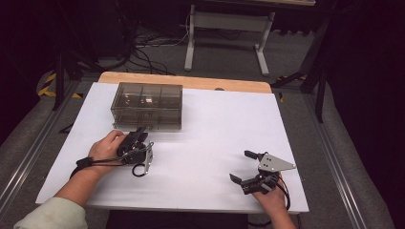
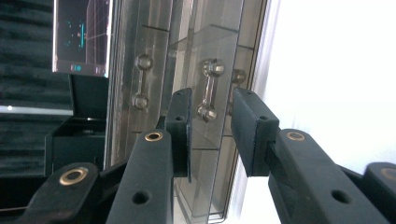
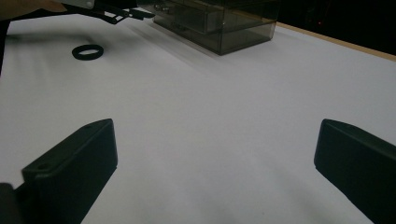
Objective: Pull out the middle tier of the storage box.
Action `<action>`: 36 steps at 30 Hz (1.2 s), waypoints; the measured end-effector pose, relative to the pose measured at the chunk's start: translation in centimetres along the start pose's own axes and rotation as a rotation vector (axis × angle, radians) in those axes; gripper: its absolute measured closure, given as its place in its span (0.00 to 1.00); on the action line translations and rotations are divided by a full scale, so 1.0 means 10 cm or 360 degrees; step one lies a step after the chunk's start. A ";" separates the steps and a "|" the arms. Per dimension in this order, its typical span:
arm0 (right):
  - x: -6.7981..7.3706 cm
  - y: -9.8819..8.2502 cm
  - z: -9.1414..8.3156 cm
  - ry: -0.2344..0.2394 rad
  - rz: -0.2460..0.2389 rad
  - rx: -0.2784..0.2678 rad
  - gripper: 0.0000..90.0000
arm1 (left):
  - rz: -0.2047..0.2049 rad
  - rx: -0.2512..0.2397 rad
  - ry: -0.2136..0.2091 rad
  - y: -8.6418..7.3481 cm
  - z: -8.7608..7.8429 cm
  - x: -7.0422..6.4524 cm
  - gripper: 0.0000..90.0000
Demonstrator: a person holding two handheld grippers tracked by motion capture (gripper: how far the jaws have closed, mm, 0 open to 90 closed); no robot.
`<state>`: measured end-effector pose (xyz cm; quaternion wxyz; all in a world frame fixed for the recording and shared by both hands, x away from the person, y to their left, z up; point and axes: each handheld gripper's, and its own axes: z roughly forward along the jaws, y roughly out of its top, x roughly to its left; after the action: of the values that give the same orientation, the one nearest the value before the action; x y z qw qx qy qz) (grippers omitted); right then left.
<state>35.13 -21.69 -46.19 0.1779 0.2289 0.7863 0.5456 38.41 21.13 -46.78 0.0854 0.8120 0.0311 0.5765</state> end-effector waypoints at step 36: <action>0.00 0.00 0.00 -0.0001 -0.0001 0.0004 0.00 | -0.0396 -0.0277 -0.0306 -0.04 -0.27 0.31 0.62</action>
<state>35.13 -21.68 -46.20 0.1780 0.2291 0.7869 0.5445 36.92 22.26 -43.12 0.2286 0.8429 0.0732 0.4816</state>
